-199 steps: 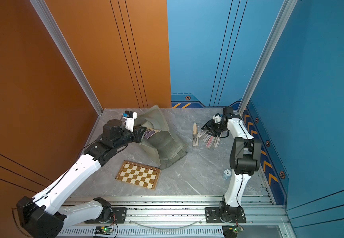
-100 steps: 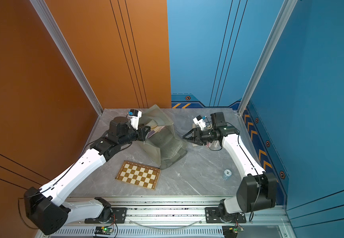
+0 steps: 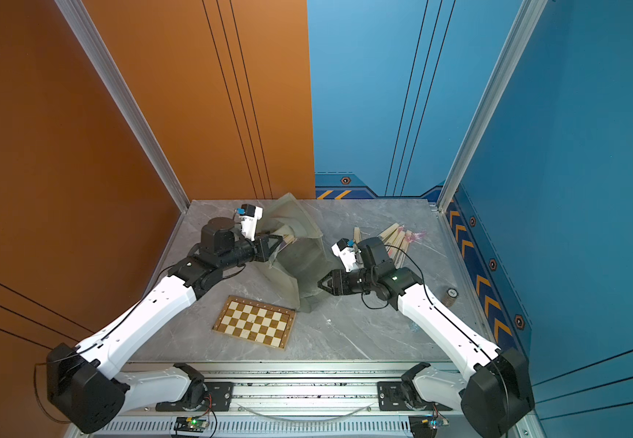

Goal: Take out the folding fans from the tote bags
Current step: Pick up the folding fan from the canvas bag.

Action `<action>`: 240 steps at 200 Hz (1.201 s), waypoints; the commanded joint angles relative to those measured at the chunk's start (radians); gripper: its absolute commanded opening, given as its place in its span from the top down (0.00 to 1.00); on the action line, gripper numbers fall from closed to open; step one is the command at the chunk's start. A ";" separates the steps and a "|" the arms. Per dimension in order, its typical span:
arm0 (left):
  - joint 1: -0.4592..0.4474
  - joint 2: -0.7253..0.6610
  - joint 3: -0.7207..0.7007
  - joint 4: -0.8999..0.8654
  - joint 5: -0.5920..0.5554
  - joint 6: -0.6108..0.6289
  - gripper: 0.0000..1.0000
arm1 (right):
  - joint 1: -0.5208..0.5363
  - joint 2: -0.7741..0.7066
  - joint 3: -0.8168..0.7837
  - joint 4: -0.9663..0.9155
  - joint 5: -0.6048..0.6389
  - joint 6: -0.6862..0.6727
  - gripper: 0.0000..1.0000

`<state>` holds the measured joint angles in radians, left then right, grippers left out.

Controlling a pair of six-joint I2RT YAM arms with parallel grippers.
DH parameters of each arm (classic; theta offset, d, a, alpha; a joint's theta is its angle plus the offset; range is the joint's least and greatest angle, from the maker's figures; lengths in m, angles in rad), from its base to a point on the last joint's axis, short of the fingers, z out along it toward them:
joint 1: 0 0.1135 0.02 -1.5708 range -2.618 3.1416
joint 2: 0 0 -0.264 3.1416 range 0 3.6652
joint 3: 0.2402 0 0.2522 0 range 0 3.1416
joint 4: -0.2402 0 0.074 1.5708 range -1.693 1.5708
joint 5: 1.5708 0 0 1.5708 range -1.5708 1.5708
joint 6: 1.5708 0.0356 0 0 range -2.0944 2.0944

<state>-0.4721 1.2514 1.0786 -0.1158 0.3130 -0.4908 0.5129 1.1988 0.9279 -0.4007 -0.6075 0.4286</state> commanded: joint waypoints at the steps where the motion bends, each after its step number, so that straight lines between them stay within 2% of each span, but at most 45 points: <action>1: 0.008 0.005 0.005 0.041 0.104 -0.037 1.00 | 0.022 -0.003 -0.054 0.142 0.182 -0.044 0.53; 32: 0.005 0.004 -0.012 0.038 0.138 -0.066 1.00 | 0.077 0.106 -0.074 0.234 0.273 -0.069 0.56; 63: -0.002 0.003 -0.029 0.037 0.132 -0.103 1.00 | 0.176 0.217 -0.001 0.199 0.330 -0.158 0.56; 92: -0.001 0.000 -0.032 0.010 0.116 -0.125 1.00 | 0.246 0.251 0.014 0.187 0.383 -0.204 0.56; 133: 0.012 0.014 -0.042 0.041 0.121 -0.177 1.00 | 0.250 0.230 0.011 0.179 0.390 -0.237 0.56; 164: 0.007 0.019 -0.037 0.053 0.126 -0.156 1.00 | 0.237 0.218 -0.008 0.216 0.385 -0.209 0.53; 202: 0.013 0.024 -0.039 0.065 0.146 -0.159 1.00 | 0.139 0.405 0.129 0.202 0.284 -0.103 0.44; 224: 0.006 0.019 -0.042 0.076 0.146 -0.176 1.00 | 0.112 0.558 0.241 0.206 0.211 -0.057 0.43; 240: -0.003 -0.004 -0.095 0.071 0.130 -0.184 1.00 | 0.109 0.654 0.314 0.209 0.172 -0.031 0.43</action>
<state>-0.4618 1.2762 1.0340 -0.0605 0.4156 -0.6537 0.6312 1.7351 1.1542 -0.1913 -0.3470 0.3199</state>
